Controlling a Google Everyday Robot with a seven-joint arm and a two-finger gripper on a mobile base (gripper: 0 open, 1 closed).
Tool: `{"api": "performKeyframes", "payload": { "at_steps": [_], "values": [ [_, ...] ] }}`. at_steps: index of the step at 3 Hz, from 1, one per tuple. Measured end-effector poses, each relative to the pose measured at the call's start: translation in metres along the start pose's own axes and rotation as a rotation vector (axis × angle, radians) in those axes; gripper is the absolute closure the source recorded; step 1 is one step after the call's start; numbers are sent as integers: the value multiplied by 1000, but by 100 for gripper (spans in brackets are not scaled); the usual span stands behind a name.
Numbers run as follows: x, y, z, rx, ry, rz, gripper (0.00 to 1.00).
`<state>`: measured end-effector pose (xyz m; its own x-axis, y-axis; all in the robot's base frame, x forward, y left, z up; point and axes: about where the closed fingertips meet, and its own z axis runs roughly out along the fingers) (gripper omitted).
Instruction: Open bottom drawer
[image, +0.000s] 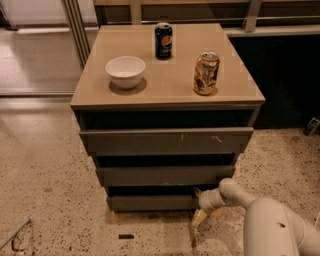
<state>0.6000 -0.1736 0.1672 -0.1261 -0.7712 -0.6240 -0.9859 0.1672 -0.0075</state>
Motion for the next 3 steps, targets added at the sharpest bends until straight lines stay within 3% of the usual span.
{"api": "performKeyframes", "payload": {
  "at_steps": [3],
  "values": [
    [0,18,-12,-33,-10,50,0]
  ]
}}
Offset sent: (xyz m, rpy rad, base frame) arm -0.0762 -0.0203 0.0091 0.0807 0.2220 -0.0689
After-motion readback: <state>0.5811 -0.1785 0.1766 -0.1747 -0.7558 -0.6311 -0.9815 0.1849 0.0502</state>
